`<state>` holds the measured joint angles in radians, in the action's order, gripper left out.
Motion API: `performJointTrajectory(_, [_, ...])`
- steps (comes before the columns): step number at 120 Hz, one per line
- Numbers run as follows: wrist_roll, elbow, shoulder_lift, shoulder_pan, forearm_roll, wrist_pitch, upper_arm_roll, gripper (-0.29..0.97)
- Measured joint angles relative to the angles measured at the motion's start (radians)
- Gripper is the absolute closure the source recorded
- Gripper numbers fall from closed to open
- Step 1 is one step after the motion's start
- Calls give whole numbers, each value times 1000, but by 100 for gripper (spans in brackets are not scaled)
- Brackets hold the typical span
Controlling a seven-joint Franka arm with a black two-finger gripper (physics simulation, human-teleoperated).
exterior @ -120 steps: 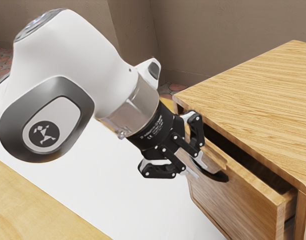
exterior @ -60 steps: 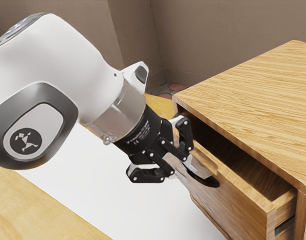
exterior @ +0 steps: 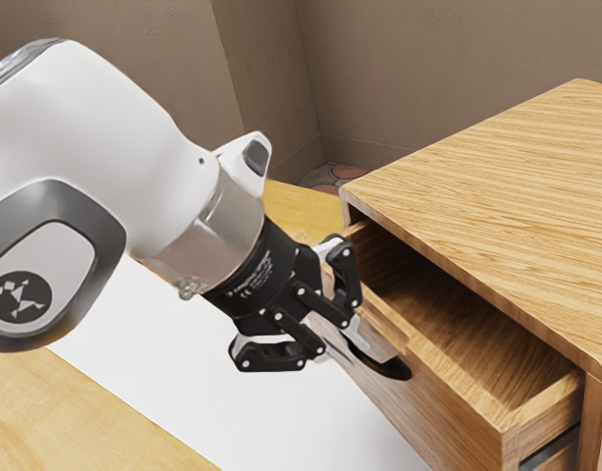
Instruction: Pull the drawer handle with one arm to open the drawer
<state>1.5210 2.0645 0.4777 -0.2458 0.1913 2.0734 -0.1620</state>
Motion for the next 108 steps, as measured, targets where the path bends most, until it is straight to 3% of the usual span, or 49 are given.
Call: performJointTrajectory(108, [3,136,166,-1,9,0,-4,68])
